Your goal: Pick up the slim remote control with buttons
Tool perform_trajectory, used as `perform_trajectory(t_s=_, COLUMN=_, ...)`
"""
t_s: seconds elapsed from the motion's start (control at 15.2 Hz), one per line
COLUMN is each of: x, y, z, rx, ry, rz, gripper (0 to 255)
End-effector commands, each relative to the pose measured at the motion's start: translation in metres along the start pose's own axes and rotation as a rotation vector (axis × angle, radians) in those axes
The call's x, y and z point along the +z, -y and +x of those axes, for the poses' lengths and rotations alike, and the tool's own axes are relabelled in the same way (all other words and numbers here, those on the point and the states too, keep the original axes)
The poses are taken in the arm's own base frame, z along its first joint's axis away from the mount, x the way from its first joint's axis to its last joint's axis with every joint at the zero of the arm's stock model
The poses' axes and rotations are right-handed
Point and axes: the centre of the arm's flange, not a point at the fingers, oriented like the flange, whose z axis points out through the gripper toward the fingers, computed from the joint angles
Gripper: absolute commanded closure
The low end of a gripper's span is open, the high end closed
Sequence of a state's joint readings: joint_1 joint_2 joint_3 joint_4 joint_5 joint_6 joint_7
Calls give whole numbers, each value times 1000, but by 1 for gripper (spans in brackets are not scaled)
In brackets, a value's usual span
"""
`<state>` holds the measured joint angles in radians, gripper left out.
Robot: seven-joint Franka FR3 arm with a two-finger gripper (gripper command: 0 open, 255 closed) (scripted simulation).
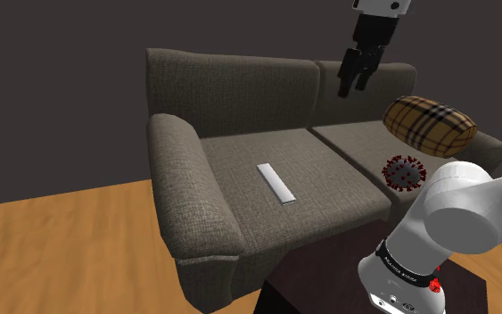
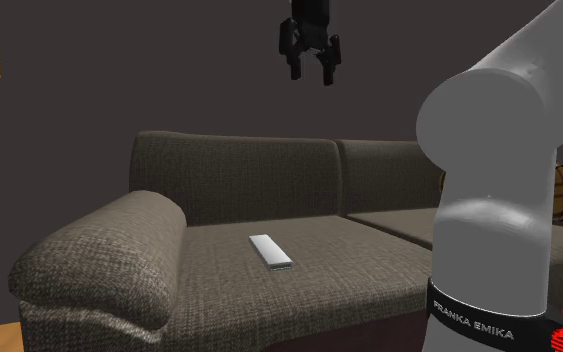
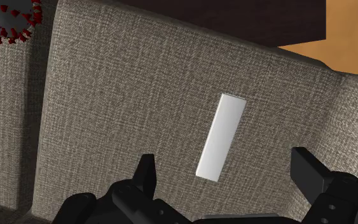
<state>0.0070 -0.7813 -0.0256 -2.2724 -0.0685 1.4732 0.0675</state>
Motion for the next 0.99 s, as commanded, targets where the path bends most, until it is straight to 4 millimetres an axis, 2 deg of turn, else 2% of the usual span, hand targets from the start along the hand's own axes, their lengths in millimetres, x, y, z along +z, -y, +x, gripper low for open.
perform_trajectory(t_s=0.0, x=0, y=0, z=0, rx=0, ry=0, rz=0, gripper=0)
perform_trajectory(t_s=0.92, x=170, y=17, z=69, rx=77, ry=-13, rz=15, gripper=0)
